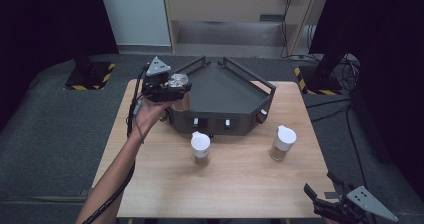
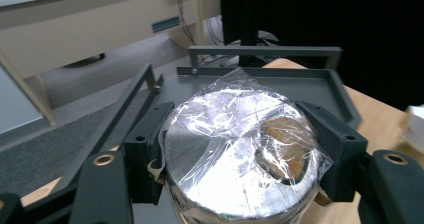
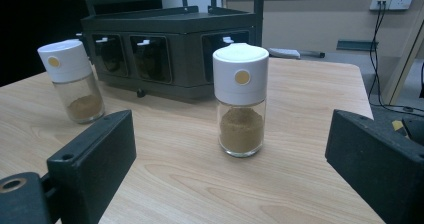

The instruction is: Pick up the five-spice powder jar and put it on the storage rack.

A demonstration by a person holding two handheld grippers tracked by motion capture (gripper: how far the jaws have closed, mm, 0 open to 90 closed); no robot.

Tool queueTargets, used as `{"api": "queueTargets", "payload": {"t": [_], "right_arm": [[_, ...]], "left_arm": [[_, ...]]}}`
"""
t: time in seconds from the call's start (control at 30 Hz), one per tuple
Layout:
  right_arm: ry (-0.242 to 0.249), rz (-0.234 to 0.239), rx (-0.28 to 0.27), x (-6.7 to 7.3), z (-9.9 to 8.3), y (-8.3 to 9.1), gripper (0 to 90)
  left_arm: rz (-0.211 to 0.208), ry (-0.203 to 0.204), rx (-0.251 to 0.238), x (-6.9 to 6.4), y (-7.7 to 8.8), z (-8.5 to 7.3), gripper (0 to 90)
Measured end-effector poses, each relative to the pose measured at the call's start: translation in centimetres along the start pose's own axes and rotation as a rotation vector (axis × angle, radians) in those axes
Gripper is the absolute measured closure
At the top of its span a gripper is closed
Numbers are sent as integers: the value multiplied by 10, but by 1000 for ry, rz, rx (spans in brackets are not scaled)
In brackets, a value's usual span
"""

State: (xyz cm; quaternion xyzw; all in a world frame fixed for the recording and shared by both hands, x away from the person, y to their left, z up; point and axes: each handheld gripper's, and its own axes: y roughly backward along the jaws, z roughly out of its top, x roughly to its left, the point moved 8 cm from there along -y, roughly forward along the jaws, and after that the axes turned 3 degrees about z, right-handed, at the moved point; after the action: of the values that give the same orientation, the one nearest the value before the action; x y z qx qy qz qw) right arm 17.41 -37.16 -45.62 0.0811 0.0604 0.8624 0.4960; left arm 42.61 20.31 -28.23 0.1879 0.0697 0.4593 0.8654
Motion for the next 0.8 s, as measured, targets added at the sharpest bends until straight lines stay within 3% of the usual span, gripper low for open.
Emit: {"api": "queueTargets", "payload": {"t": [0.17, 0.43, 0.8], "right_arm": [[-2, 2, 1, 0, 0, 0, 61], [-7, 1, -1, 0, 0, 0, 61], [-11, 2, -4, -1, -1, 1, 60]], "left_arm": [[49, 26, 3, 6, -15, -1, 334], [129, 11, 10, 10, -39, 0, 334], [177, 71, 36, 20, -65, -16, 334]]}}
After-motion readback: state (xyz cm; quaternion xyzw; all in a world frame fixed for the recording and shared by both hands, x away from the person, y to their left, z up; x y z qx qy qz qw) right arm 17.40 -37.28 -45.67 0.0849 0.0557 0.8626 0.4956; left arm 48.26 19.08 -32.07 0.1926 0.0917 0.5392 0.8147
